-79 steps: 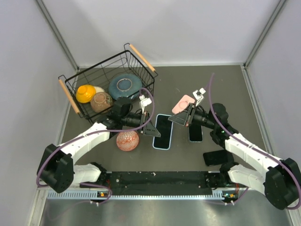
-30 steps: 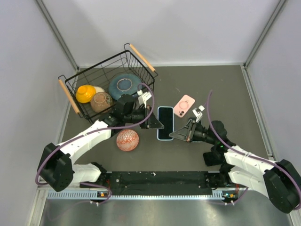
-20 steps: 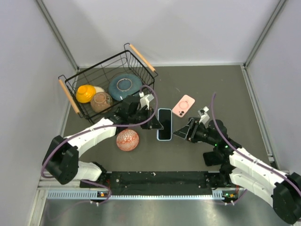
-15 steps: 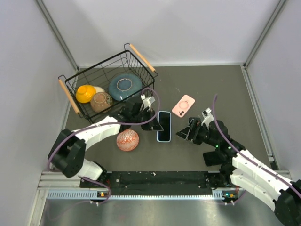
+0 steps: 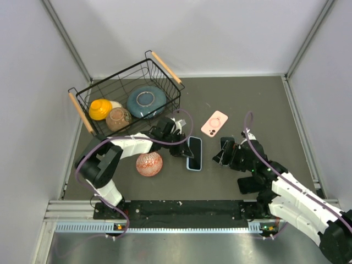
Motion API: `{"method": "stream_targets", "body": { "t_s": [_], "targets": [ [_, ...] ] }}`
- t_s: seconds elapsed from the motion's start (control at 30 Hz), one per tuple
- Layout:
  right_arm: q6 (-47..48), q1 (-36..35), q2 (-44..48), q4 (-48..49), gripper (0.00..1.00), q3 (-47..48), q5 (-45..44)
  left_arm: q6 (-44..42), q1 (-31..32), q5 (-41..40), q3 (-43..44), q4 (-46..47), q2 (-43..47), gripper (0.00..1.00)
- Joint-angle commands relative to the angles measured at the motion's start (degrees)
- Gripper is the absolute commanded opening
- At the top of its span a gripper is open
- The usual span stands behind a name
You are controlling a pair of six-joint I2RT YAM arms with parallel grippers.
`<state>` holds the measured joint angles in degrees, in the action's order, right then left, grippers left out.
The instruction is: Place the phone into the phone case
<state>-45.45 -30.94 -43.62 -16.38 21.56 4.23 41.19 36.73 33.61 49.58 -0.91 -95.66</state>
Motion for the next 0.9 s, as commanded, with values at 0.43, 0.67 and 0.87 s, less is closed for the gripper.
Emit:
{"method": "stream_targets", "body": {
  "t_s": [0.43,0.67,0.87],
  "targets": [
    [-0.8,1.3,2.7,-4.9,0.99,2.7,-7.7,-0.8,0.3,-3.8,3.2,-1.9,-0.5,0.64],
    [-0.9,1.2,2.7,-6.1,0.99,4.0,-7.4,-6.7,0.8,-14.9,8.5,-14.5,3.9,0.93],
    [2.4,1.2,3.3,-5.8,0.99,4.0,-6.8,-16.5,6.2,-30.1,22.5,-29.0,1.2,0.99]
  ]
}}
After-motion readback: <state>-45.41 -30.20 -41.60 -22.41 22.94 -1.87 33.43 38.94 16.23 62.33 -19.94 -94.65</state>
